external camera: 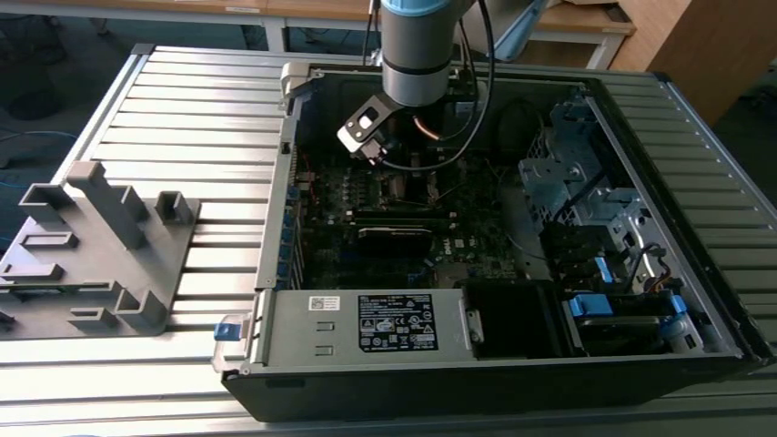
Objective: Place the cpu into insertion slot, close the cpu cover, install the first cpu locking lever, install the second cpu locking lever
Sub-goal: 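Place the cpu into insertion slot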
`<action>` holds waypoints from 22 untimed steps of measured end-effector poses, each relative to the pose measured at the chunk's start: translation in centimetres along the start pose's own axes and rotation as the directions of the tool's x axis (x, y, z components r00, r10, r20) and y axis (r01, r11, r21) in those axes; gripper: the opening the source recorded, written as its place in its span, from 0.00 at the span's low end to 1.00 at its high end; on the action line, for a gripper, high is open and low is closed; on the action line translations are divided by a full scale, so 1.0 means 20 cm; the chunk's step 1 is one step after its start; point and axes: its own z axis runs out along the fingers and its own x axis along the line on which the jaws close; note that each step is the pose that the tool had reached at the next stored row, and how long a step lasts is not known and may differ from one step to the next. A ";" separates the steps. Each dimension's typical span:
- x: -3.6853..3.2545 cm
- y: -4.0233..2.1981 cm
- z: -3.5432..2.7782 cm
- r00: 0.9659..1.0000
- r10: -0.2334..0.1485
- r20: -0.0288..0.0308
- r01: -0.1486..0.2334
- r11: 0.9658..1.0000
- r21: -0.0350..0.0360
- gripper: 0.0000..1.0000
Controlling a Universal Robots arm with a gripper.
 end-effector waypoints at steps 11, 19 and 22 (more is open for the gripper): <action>-0.001 -0.006 0.014 1.000 0.000 0.000 0.000 1.000 0.000 0.54; 0.000 -0.005 0.011 1.000 0.000 -0.001 0.000 1.000 -0.001 0.54; 0.000 -0.007 0.010 1.000 0.000 0.000 0.000 1.000 -0.001 0.54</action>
